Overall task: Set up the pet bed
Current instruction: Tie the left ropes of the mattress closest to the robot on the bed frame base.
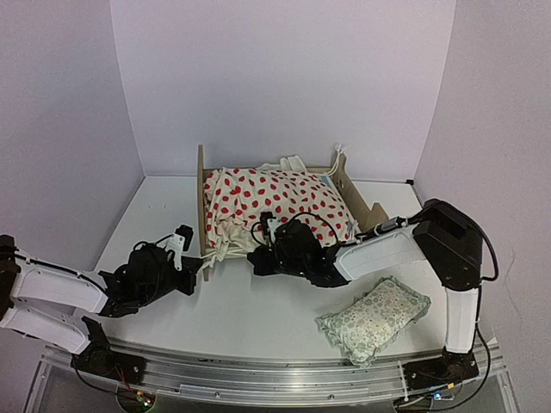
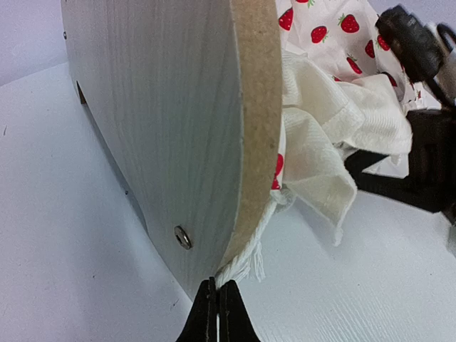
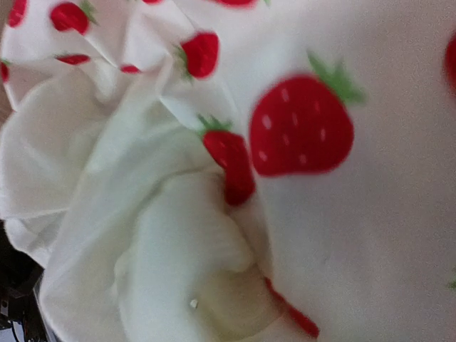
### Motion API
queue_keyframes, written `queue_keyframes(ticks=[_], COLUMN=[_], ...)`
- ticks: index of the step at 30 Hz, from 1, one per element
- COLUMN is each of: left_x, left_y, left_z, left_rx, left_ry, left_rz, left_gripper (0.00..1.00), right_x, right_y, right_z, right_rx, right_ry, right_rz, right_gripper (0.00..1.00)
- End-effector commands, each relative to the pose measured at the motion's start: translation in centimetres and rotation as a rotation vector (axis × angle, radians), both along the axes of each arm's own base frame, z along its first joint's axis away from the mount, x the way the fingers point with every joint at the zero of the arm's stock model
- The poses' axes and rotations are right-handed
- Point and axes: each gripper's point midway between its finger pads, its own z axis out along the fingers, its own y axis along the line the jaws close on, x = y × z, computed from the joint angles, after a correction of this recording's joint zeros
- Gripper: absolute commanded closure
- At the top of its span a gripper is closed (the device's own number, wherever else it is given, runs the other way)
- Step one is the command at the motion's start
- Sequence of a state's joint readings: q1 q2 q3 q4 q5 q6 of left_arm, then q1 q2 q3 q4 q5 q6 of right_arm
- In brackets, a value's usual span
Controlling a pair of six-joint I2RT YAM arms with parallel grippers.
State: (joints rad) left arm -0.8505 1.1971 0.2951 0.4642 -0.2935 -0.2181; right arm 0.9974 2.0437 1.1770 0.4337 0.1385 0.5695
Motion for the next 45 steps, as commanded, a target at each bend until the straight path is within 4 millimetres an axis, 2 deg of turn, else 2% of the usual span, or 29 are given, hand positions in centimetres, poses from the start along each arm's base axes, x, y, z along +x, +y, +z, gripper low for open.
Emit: queue_keyframes(ticks=[1,6,12,13,15,16,17,19,23,27,28,30,31,33,35,38,41,43,45], left_x=[1.6,2.1,2.1,2.1,2.2,2.1,2.1,1.9,1.2,0.3,0.1,-0.4,-0.6,-0.9,-1.0,-0.7,-0.2,0.1,0.4], left_y=[1.1,1.4,1.4,1.6,1.7,1.8,1.8,1.8,1.7,1.2,1.1,1.1,1.1,1.3,1.3,0.7,0.0,-0.6,-1.1], left_z=[1.4,1.6,1.6,1.5,1.6,1.6,1.7,2.0,3.2,4.5,4.9,5.8,6.3,7.3,8.2,9.0,9.8,10.6,11.3], left_rx=[-0.016,-0.026,-0.024,-0.023,-0.025,-0.025,-0.026,-0.034,-0.068,-0.093,-0.098,-0.11,-0.118,-0.124,-0.12,-0.098,-0.095,-0.104,-0.107], left_ry=[-0.034,-0.034,-0.03,-0.024,-0.015,-0.009,-0.004,0.002,0.002,0.032,0.041,0.046,0.043,0.035,0.017,0.008,-0.005,-0.022,-0.041], left_rz=[0.089,0.1,0.1,0.111,0.126,0.129,0.13,0.124,0.1,0.054,0.042,0.022,0.015,0.007,-0.005,-0.023,-0.036,-0.047,-0.062], left_gripper=[1.0,1.0,1.0,0.96,0.79,0.66,0.57,0.46,0.42,0.35,0.34,0.31,0.24,0.13,0.1,0.01,0.01,0.01,0.01], right_x=[0.5,0.8,0.5,0.3,-0.2,-0.5,-0.9,-1.8,-4.2,-7.1,-7.5,-7.1,-6.5,-4.8,-2.9,-0.1,2.5,4.1,6.2], right_y=[-3.2,-3.0,-1.5,-1.4,-1.3,-1.2,-1.1,-1.3,-1.9,-3.0,-3.7,-6.1,-7.6,-10.6,-13.8,-18.6,-23.4,-26.5,-29.3], right_z=[-8.1,-9.6,-7.6,-7.0,-6.4,-5.7,-5.1,-3.9,-1.1,2.1,2.2,3.7,4.5,6.5,7.7,9.9,11.4,11.4,10.4], right_rx=[-0.1,-0.095,-0.041,-0.033,-0.026,-0.017,-0.011,-0.015,-0.059,-0.112,-0.136,-0.201,-0.244,-0.32,-0.38,-0.485,-0.583,-0.609,-0.585], right_ry=[0.188,0.231,0.211,0.207,0.206,0.203,0.196,0.177,0.131,0.096,0.093,0.026,-0.02,-0.104,-0.139,-0.195,-0.223,-0.2,-0.126], right_rz=[-0.129,-0.141,-0.069,-0.055,-0.028,-0.008,0.01,0.037,0.109,0.198,0.203,0.151,0.11,0.008,-0.074,-0.222,-0.371,-0.457,-0.518], right_gripper=[1.0,1.0,1.0,1.0,0.97,0.91,0.84,0.7,0.54,0.46,0.44,0.36,0.31,0.12,0.03,0.02,0.02,0.02,0.02])
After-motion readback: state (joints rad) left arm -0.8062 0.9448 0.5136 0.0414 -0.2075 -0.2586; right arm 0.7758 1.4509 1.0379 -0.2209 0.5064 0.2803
